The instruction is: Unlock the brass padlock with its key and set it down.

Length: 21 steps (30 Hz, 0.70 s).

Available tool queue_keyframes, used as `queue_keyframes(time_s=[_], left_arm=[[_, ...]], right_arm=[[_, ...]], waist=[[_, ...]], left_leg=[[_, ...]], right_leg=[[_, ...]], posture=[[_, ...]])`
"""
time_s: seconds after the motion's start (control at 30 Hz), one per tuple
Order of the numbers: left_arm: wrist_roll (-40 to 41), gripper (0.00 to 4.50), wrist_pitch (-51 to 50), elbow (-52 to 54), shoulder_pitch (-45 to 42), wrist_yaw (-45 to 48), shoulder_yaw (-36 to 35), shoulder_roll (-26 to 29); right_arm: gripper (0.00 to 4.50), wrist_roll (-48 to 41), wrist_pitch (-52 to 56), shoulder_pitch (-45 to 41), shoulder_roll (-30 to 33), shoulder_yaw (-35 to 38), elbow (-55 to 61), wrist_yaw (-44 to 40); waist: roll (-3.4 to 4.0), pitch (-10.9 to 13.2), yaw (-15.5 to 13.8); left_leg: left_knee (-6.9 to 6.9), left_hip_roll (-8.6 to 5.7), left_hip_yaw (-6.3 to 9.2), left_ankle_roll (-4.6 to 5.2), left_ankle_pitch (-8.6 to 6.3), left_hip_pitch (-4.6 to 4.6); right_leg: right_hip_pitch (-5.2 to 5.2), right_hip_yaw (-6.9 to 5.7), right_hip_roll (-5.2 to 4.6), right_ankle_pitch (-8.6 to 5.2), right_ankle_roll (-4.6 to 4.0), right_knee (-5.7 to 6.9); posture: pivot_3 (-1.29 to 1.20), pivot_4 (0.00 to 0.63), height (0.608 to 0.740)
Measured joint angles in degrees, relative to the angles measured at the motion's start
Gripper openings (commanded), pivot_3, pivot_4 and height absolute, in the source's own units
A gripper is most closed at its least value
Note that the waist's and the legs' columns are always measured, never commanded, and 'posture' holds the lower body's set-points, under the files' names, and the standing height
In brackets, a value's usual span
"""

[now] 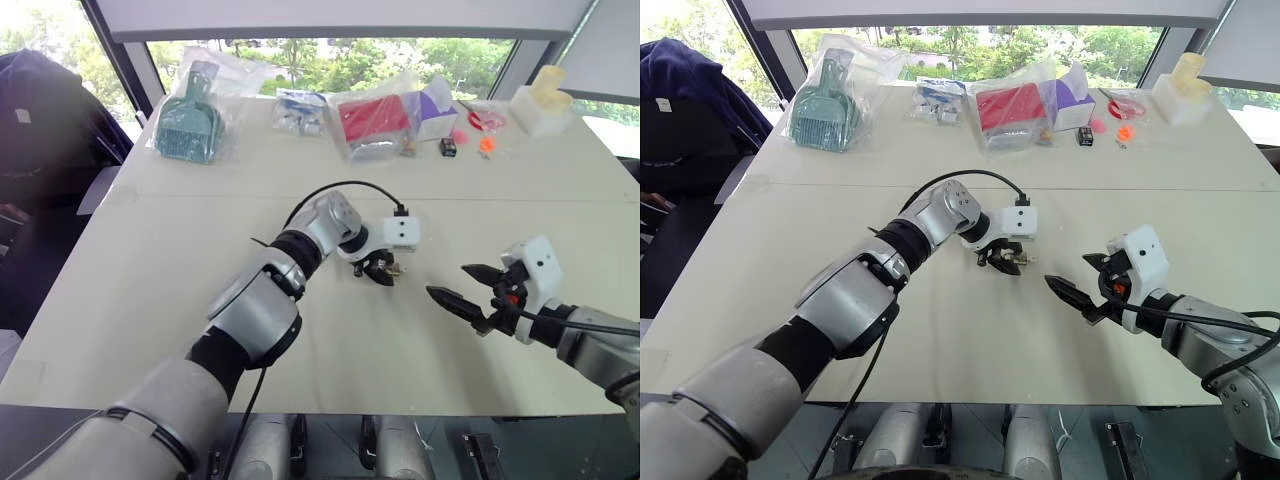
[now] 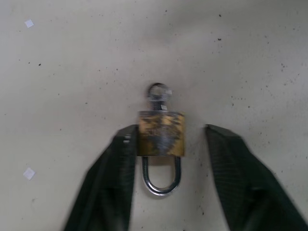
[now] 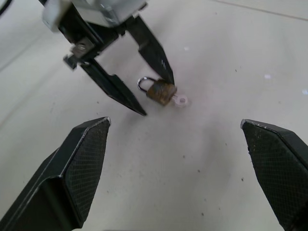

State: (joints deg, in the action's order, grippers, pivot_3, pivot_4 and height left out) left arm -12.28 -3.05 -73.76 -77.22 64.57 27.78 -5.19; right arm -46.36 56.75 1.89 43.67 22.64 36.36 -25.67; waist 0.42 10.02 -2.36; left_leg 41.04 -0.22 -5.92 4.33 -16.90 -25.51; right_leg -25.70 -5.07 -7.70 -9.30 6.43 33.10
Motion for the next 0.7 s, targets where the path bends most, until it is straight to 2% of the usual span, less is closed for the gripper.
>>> queue_keyframes(time_s=[0.03,0.23,0.33,0.4,0.47,0.6,0.7], left_arm=[[-0.3,0.73,-0.1,0.0,0.0,0.0,-0.2,0.0],[-1.1,0.73,1.4,0.8,1.1,-0.4,-1.5,0.7],[0.5,0.73,11.4,6.1,4.7,0.7,-4.2,6.1],[4.2,0.73,17.4,13.6,7.3,2.8,-8.0,10.5],[6.9,0.73,18.5,21.4,8.3,4.4,-10.5,13.3],[11.4,0.73,14.4,41.2,15.6,4.7,-13.9,18.4],[11.9,0.73,10.8,50.4,20.4,2.7,-14.0,19.9]], right_arm=[[4.5,0.0,0.1,0.0,0.0,0.0,0.0,0.0],[4.5,-3.2,1.1,-1.4,-1.0,0.1,-0.1,0.2],[4.5,-8.2,5.0,-5.0,-1.9,1.3,-2.8,2.7],[4.5,-11.5,6.5,-8.7,-3.1,2.5,-4.8,5.4],[4.5,-15.5,6.8,-12.0,-4.4,3.3,-5.5,7.6],[4.5,-23.5,6.4,-18.8,-8.6,3.0,-6.9,13.5],[4.5,-27.1,5.4,-21.2,-10.5,2.2,-8.6,17.2]], waist=[[0.0,0.0,0.0],[-0.01,0.0,0.1],[0.02,0.0,0.7],[0.05,0.0,0.8],[0.07,0.0,0.5],[0.14,-0.1,0.3],[0.13,-0.1,-0.1]], left_leg=[[0.0,0.0,0.0,0.0,0.0,0.0],[0.0,0.01,0.01,0.0,0.0,0.1],[-0.05,0.06,-0.01,-0.01,0.0,0.05],[-0.09,0.07,-0.02,-0.07,0.04,-0.02],[-0.09,0.06,-0.03,-0.1,0.06,-0.06],[-0.07,0.05,-0.04,-0.1,0.06,0.06],[0.01,-0.03,-0.01,-0.09,0.06,0.05]], right_leg=[[0.0,0.0,0.0,0.0,0.0,0.0],[0.08,0.0,0.01,0.0,0.0,0.01],[-0.07,0.03,0.0,0.02,-0.02,0.08],[-0.22,0.04,-0.03,0.03,-0.03,0.17],[-0.26,0.03,-0.03,0.09,0.06,0.24],[-0.06,0.03,-0.03,0.07,0.0,0.17],[0.03,0.02,-0.06,0.07,-0.04,0.17]], posture=[[0.0,0.15,0.735],[0.0,0.15,0.735],[0.0,0.15,0.735],[0.0,0.15,0.735],[0.0,0.15,0.735],[0.0,0.15,0.735],[0.0,0.15,0.735]])
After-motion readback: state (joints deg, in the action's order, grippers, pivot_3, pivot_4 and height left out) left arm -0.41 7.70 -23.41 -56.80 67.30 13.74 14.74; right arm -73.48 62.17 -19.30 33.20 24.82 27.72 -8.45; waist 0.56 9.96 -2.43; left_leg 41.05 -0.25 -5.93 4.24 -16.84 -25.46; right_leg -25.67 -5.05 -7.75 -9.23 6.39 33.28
